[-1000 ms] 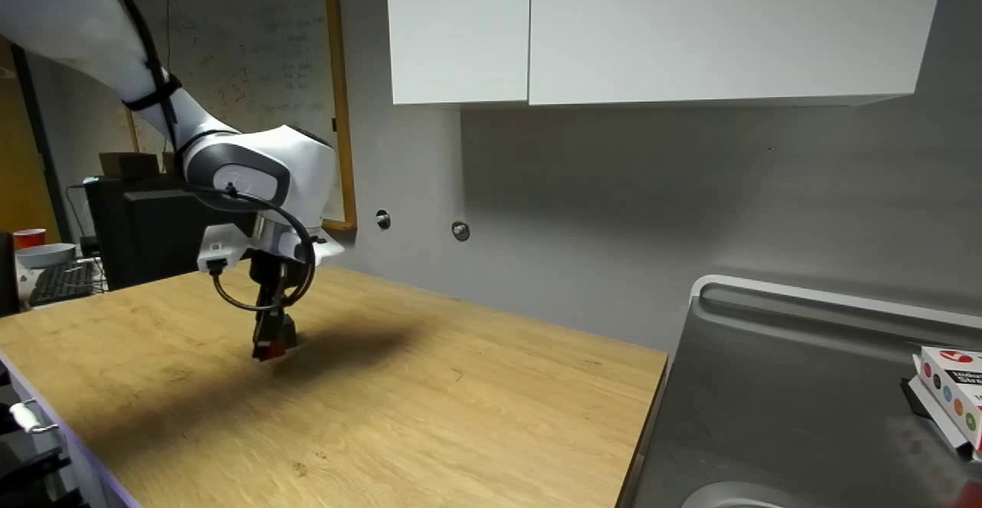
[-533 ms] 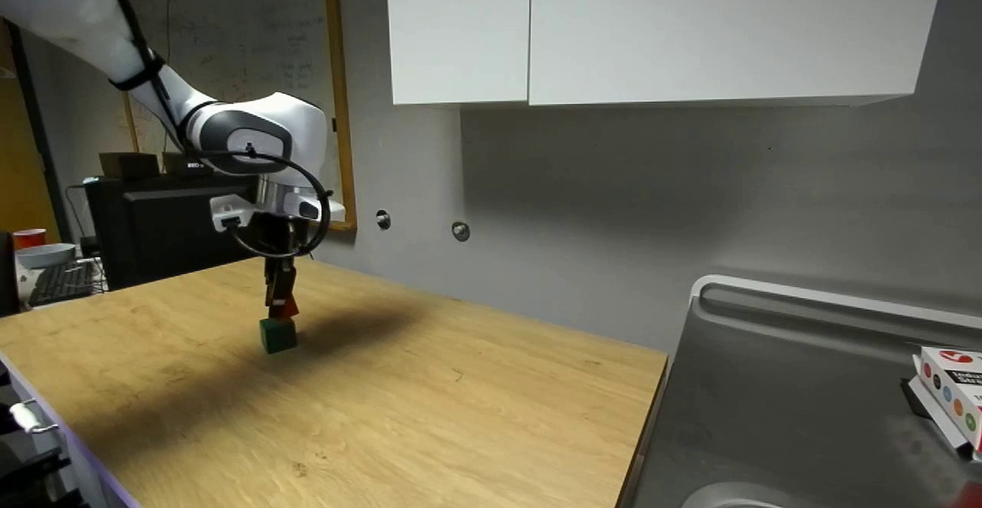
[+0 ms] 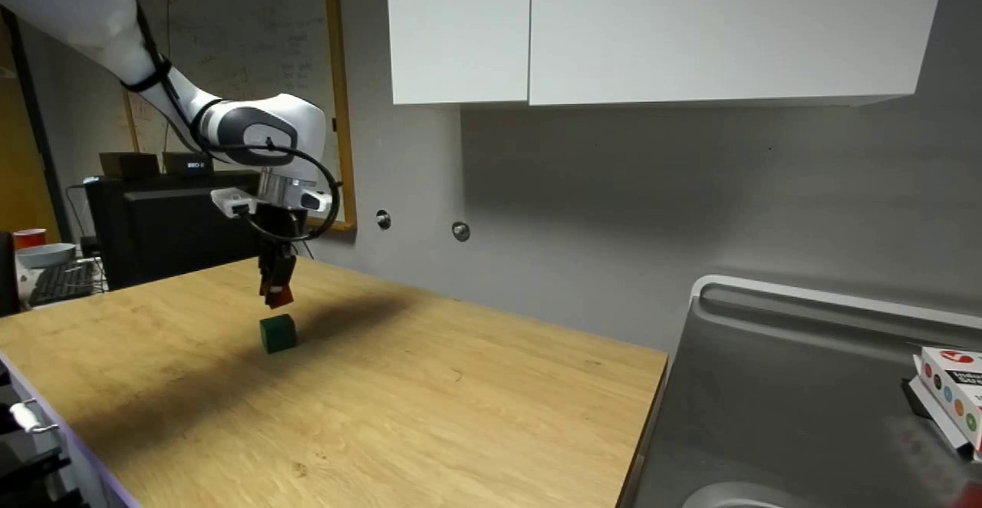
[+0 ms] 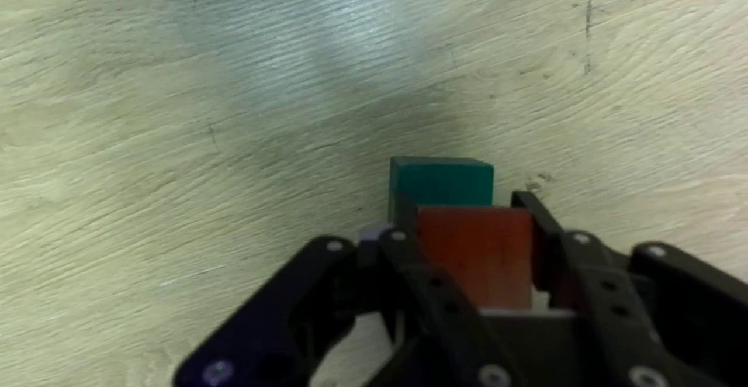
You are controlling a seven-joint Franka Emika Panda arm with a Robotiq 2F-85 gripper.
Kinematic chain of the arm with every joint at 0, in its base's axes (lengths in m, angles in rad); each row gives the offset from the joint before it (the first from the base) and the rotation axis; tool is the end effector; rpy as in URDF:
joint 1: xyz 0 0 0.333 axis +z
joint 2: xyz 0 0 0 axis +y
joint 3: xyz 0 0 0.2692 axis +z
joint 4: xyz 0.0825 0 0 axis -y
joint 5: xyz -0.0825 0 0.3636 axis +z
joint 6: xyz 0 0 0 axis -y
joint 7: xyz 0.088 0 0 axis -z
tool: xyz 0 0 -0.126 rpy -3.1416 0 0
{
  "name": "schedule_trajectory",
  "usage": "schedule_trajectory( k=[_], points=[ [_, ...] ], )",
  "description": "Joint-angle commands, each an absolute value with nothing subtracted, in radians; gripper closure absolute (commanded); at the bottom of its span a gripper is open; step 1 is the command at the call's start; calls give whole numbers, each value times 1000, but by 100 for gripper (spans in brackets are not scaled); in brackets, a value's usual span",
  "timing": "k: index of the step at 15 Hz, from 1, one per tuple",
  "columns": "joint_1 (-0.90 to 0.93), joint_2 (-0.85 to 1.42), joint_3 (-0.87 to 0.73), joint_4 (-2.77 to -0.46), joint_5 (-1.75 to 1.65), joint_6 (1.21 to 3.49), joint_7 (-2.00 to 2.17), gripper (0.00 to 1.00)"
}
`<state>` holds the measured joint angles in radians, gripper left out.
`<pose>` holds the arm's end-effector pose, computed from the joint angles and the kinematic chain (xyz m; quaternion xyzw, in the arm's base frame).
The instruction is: Pick up the orange cube and place it on top of the green cube.
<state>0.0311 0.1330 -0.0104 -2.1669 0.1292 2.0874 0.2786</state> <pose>0.5031 0.0189 0.2669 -0.9792 0.1650 0.1123 0.0354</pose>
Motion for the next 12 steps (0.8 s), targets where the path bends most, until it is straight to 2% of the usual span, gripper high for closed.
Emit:
schedule_trajectory(
  k=[1, 11, 12],
  points=[
    [34, 203, -4, -2083, 120, 2020, 292, 81],
    [34, 306, -9, -2005, 126, 1950, 285, 81],
    [35, 312, -9, -2001, 126, 1945, 287, 52]
  ],
)
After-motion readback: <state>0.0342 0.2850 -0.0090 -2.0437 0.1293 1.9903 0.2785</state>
